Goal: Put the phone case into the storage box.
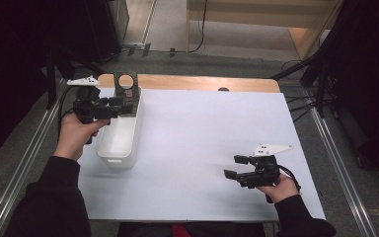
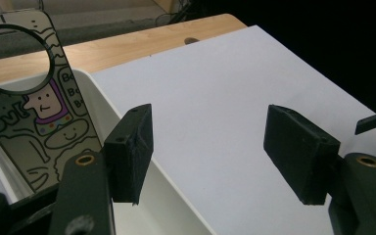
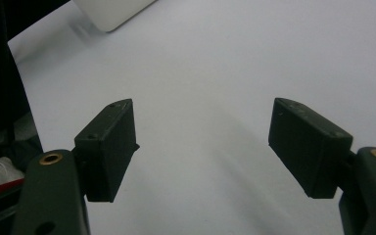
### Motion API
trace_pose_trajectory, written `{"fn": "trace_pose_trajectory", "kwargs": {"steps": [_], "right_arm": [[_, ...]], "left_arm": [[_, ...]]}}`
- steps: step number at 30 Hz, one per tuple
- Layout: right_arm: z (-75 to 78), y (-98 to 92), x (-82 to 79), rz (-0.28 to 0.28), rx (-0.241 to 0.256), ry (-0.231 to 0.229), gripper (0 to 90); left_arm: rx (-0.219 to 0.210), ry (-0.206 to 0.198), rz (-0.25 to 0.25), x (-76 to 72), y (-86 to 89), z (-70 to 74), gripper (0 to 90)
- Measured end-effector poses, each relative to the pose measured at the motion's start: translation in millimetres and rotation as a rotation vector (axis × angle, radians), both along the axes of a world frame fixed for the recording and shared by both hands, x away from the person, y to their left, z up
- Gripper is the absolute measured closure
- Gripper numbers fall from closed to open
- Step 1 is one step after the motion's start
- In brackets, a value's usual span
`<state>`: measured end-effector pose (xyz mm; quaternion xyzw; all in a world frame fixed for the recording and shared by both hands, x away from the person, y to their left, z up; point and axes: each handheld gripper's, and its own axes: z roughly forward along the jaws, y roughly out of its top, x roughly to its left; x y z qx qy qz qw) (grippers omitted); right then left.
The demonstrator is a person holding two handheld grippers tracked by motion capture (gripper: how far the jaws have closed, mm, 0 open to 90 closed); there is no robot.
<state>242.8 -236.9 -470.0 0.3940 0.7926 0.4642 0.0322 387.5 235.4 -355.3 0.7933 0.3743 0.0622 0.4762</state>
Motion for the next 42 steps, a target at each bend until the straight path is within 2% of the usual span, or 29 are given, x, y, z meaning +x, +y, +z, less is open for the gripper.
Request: {"fn": "trace_pose_trajectory", "kwargs": {"steps": [4,9,11,16,19,21,23,25,29,38,42], "right_arm": [[0.4,-0.1,0.6,-0.001,0.001,-0.003,25.2],[-0.5,1.2,0.9,0.007,-0.001,0.002,25.2],[-1.7,1.0,2.1,0.008,-0.003,0.007,25.2],[-1.7,1.8,2.1,0.008,-0.002,0.006,25.2],[-1.8,2.3,2.2,0.011,-0.002,0.0,25.2],[-1.6,2.5,1.9,0.015,-0.001,0.004,25.2],[-1.5,2.1,2.0,0.013,-0.003,0.005,25.1],[-1.3,1.7,1.9,0.013,0.001,0.003,25.2],[-1.3,2.1,0.6,0.015,-0.002,0.013,25.2],[-1.1,2.0,0.5,0.015,-0.002,0.012,25.2],[-1.4,3.1,0.7,0.017,-0.004,0.009,25.2]], "left_arm": [[-0.007,-0.002,-0.01,-7.2,-1.6,-3.1,35.4],[0.002,-0.036,0.007,-17.3,-5.5,-7.2,35.4],[-0.01,-0.022,-0.002,-19.4,-6.4,-8.6,35.4],[-0.021,-0.015,-0.024,-25.2,-9.4,-11.3,35.4],[-0.023,-0.028,-0.022,-29.8,-10.5,-13.9,35.4],[-0.038,-0.015,-0.034,-31.4,-11.2,-16.9,35.4],[-0.014,-0.012,-0.041,-34.0,-12.1,-19.4,35.4],[-0.01,-0.007,-0.046,-36.5,-12.3,-21.3,35.4],[-0.03,-0.012,-0.051,-40.5,-10.0,-21.7,35.4],[-0.005,-0.001,-0.071,-50.7,-11.9,-30.0,35.4],[0.0,-0.01,-0.088,-56.9,-13.7,-32.7,35.3]]}}
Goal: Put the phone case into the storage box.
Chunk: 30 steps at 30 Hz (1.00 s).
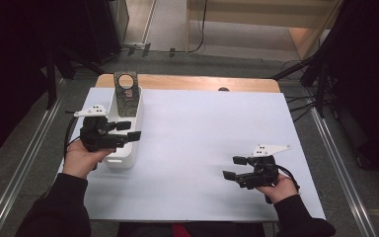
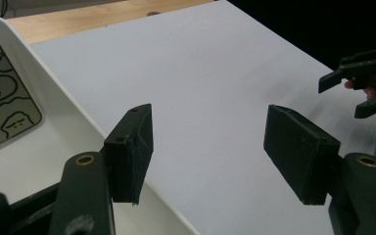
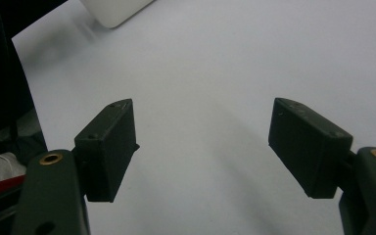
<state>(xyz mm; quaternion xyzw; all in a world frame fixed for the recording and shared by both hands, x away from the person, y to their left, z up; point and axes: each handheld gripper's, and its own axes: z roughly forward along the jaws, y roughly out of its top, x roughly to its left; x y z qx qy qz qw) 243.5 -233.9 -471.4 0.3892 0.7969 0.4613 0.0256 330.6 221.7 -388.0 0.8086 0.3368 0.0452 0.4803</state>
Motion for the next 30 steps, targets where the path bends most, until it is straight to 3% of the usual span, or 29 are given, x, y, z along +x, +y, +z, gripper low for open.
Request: {"fn": "trace_pose_trajectory", "kwargs": {"steps": [12,24,30], "right_arm": [[-0.2,0.2,-0.6,0.001,0.0,0.0,25.2],[-0.5,0.0,-1.3,0.001,-0.006,0.0,25.2],[-0.6,-0.8,-2.2,-0.002,-0.009,0.002,25.2]], "left_arm": [[0.019,-0.009,-0.045,-15.6,-3.2,-9.8,33.1],[0.024,-0.044,-0.092,-31.2,-10.3,-18.7,33.1],[0.046,-0.063,-0.114,-41.7,-12.7,-23.9,33.0]]}}
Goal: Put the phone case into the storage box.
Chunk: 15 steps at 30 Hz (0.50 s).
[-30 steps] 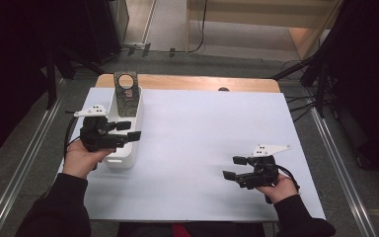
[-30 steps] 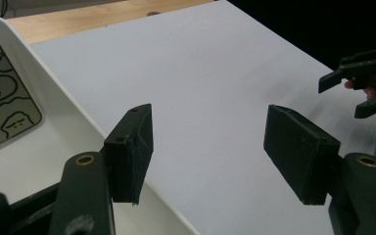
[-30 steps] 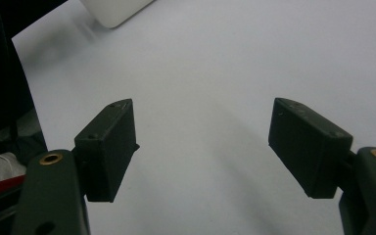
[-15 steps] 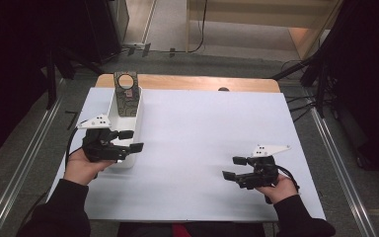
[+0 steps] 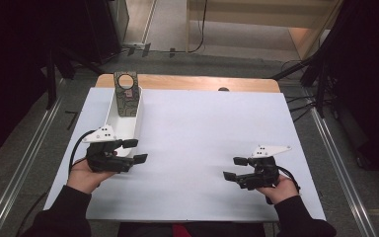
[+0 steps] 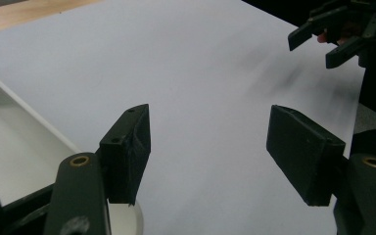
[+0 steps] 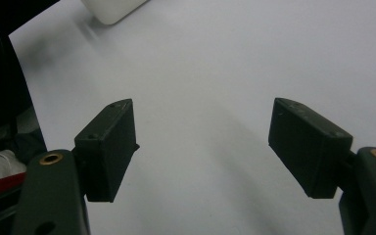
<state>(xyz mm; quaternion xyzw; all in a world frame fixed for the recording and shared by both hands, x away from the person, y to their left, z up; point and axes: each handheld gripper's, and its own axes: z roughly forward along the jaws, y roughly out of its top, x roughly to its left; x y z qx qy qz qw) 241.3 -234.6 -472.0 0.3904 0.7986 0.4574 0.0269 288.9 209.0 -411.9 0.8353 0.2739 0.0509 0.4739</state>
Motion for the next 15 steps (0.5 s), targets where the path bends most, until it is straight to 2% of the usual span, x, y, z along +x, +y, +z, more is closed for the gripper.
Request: {"fn": "trace_pose_trajectory", "kwargs": {"steps": [2,6,8,15], "right_arm": [[-0.1,0.1,-0.1,-0.002,0.001,0.002,25.2],[-0.3,-0.1,0.0,0.0,-0.001,0.0,25.2],[-0.3,-0.1,-0.1,0.0,-0.001,-0.001,25.2],[-0.1,-0.1,-1.1,-0.001,-0.002,0.001,25.2]], "left_arm": [[-0.005,0.007,-0.007,-2.0,-0.1,-2.7,33.0],[0.016,0.003,-0.016,-5.6,-1.0,-9.1,33.0],[0.016,0.007,-0.018,-7.2,-2.0,-11.1,30.1],[0.036,0.011,-0.043,-12.5,-4.5,-19.1,29.9]]}}
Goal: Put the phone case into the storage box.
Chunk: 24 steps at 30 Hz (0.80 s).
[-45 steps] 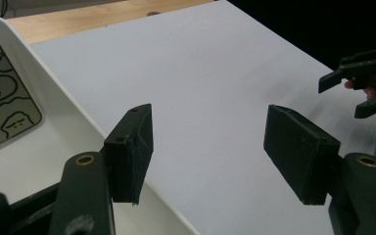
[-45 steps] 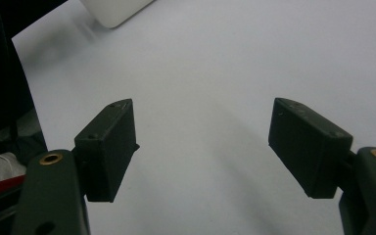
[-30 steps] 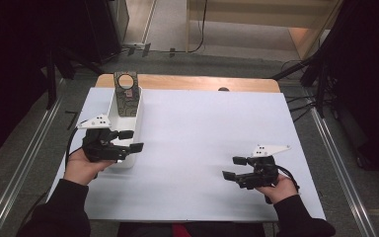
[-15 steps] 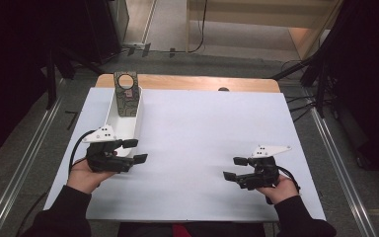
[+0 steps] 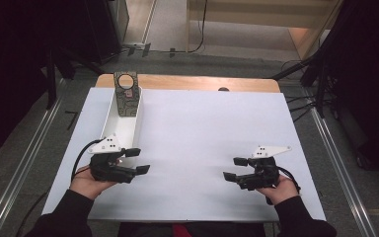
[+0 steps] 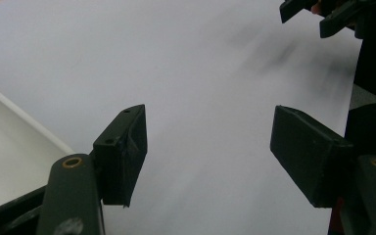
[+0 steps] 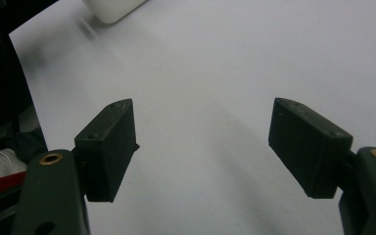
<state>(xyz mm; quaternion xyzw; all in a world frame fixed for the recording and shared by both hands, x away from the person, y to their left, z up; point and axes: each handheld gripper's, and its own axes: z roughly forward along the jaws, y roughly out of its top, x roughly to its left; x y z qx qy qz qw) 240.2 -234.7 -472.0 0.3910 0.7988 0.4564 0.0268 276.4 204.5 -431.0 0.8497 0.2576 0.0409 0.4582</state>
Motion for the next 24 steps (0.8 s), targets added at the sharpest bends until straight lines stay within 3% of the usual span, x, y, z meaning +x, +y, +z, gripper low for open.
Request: {"fn": "trace_pose_trajectory", "kwargs": {"steps": [4,18,24], "right_arm": [[0.1,-0.8,-0.2,0.007,0.0,-0.004,25.2],[-0.1,-0.6,-0.1,0.007,0.001,-0.001,25.2],[-0.2,-0.6,0.1,0.007,0.002,-0.002,25.2]], "left_arm": [[0.026,-0.004,-0.009,-1.8,-1.3,-5.4,29.9],[0.038,0.023,-0.039,-2.7,2.7,-16.0,29.9],[0.04,0.012,-0.043,-4.0,6.6,-18.7,29.9]]}}
